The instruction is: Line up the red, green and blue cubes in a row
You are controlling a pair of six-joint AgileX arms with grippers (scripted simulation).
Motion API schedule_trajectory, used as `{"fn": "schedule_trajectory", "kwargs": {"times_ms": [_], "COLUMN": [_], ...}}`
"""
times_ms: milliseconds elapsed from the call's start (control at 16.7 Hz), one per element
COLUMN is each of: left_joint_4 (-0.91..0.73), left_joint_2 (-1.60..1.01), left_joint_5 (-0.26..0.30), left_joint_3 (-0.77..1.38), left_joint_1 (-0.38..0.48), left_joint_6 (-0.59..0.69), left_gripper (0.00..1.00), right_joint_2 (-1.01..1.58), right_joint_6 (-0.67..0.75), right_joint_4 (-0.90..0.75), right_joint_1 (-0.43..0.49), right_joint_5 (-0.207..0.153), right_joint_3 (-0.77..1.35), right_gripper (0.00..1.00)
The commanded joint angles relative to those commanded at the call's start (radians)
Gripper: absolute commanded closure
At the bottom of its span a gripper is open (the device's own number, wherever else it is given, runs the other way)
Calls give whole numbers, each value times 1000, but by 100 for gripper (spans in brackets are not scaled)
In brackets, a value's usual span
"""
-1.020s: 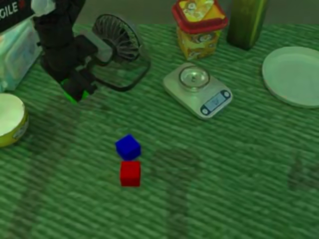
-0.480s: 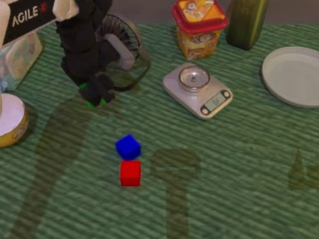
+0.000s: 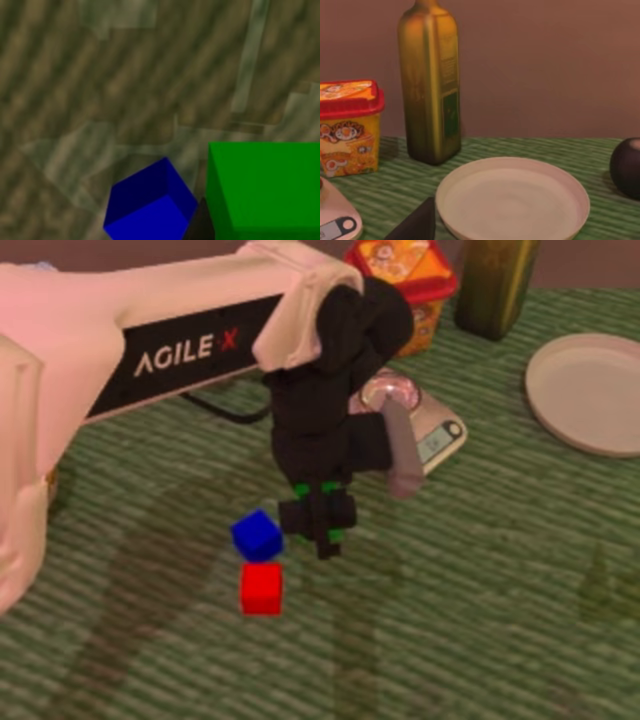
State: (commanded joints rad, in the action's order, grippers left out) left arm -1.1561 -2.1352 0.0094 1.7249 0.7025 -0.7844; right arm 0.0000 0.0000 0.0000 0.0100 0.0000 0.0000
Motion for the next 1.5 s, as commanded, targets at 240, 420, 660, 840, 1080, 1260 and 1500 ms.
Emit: {"fn": "schedule_trajectory", "kwargs": {"times_ms": [240,420,660,840,1080,1260,1500], "left_joint_4": [10,9,83,199,246,246,246], "left_joint_2": [33,28,4,-36,-58,-58,-58], "left_joint_5": [-1,-1,0,0,0,0,0], "left_joint_3": [-39,-36,-84,-152,-185,-185,-185], "left_joint_1": [66,62,66,66,69,69,69], "left_joint_6": [-19,-19,-19,-17,-17,-17,-17], "left_gripper": [100,100,100,100,100,92,62], "right_joint_2": [0,0,0,0,0,0,0], "right_joint_6": [0,0,0,0,0,0,0], "right_joint_4": [0,0,0,0,0,0,0], "right_joint_1": [0,0,0,0,0,0,0], "right_joint_5": [0,0,0,0,0,0,0], "right_joint_3": [0,0,0,0,0,0,0], "right_gripper": [0,0,0,0,0,0,0]}}
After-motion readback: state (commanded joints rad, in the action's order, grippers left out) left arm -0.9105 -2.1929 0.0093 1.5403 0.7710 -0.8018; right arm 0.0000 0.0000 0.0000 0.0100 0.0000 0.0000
